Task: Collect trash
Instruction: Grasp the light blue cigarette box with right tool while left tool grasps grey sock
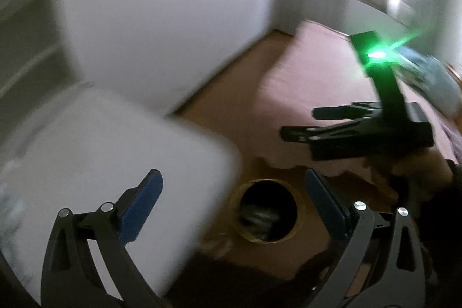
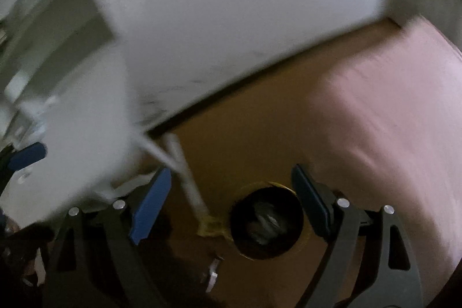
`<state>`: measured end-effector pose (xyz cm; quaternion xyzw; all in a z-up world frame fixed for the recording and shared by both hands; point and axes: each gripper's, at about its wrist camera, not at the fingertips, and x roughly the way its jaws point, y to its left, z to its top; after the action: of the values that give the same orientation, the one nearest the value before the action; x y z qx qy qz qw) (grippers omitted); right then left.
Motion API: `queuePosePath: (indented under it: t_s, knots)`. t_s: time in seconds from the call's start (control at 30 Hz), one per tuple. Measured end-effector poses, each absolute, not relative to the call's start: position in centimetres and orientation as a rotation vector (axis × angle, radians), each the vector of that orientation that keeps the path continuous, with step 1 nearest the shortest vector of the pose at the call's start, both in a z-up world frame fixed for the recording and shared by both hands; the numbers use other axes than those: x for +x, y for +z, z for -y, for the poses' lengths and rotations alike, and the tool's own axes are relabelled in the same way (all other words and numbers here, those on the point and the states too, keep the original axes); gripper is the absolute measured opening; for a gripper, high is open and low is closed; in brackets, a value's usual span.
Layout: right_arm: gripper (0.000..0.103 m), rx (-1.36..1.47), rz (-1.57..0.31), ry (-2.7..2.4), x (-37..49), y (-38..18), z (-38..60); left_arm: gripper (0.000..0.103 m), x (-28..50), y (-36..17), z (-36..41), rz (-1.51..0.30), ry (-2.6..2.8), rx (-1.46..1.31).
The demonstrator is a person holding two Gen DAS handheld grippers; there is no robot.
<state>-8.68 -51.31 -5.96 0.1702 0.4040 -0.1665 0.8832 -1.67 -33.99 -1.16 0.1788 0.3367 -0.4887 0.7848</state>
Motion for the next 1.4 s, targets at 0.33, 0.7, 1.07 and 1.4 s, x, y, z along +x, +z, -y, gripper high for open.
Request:
queuePosePath:
  t_s: [0.33, 0.7, 1.07, 1.4]
  knots:
    - [0.082, 0.121, -0.899, 0.113, 8.9, -4.3, 27.4, 0.096, 9.5, -1.5, 6.4, -0.819, -0.414, 0.187]
    - [0.067, 0.011, -1.072, 0.162, 18.3, -9.7, 12.2, 0.096, 15.1, -4.1, -10.5, -0.888, -0.193, 0.048]
    - [0.039, 0.002, -1.082, 0.099, 19.2, -10.3, 11.8, 0.096, 20.8, -5.6, -7.7, -0.901, -0.291, 0.098]
    - [0.012, 0.074, -1.0, 0.187, 16.8, -7.6, 14.7, 0.096, 23.4, -5.9, -5.2, -0.913, -0.359, 0.152]
